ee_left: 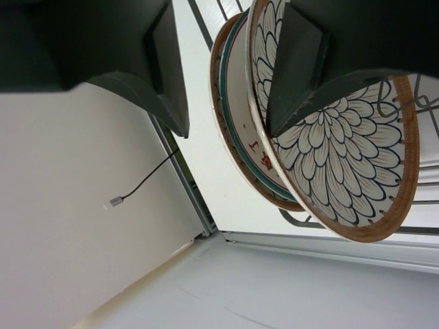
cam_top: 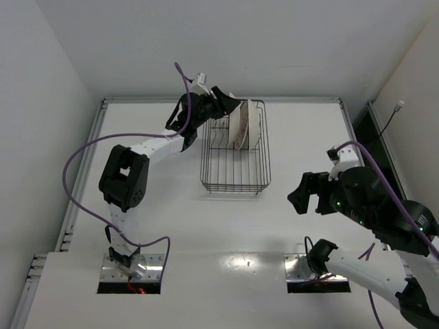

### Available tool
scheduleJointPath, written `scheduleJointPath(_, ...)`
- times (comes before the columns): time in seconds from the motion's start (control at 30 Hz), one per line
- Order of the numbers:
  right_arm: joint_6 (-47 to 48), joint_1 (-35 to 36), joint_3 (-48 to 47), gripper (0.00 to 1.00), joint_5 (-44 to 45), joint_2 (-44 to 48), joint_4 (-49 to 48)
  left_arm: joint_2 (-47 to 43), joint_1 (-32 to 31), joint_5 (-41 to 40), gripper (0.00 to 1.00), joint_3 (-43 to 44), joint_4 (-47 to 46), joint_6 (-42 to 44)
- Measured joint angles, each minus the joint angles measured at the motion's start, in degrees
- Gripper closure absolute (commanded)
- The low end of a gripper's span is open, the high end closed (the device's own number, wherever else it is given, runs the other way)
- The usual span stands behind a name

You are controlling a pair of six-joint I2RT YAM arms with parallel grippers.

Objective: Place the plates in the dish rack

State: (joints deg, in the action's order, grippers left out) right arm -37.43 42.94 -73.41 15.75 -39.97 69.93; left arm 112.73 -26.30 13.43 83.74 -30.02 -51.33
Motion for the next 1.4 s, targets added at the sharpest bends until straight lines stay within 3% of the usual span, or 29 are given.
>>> scheduleJointPath(0.27,-0.33,0.00,0.00,0.00,-0.28,0.00,-0.02,-0.33,0.02,-0.70,0.42,-1.73,0.81,1.77)
scheduleJointPath(0.6,-0.35,0.00,0.00,0.00,-0.79,0.00,-0.02,-2.51,0.17,-0.28,0.39,-5.86,1.05,4.37)
scheduleJointPath(0.7,-0.55,0.00,0.00,0.00,-0.68,0.00,0.00,-3.93,0.37,0.02,0.24,-6.36,1.49,5.11)
scheduleJointPath(0.73,-0.74,0.00,0.02,0.00,-0.31,0.04,0.04,-4.70,0.44,0.15,0.11,-6.38,2.10,5.53)
scheduleJointPath(0.87,-1.70,0.00,0.02,0.00,1.90,0.35,1.03,-8.59,0.63,0.31,0.05,-6.36,5.77,8.35)
scheduleJointPath(1.2,-2.29,0.00,0.83,0.00,4.31,0.48,0.92,-21.64,1.05,-4.44,0.03,-6.05,20.48,19.45)
scheduleJointPath(1.4,-2.78,0.00,2.51,0.00,7.45,0.74,-0.59,-33.81,0.87,-10.32,0.03,-11.43,25.07,26.93)
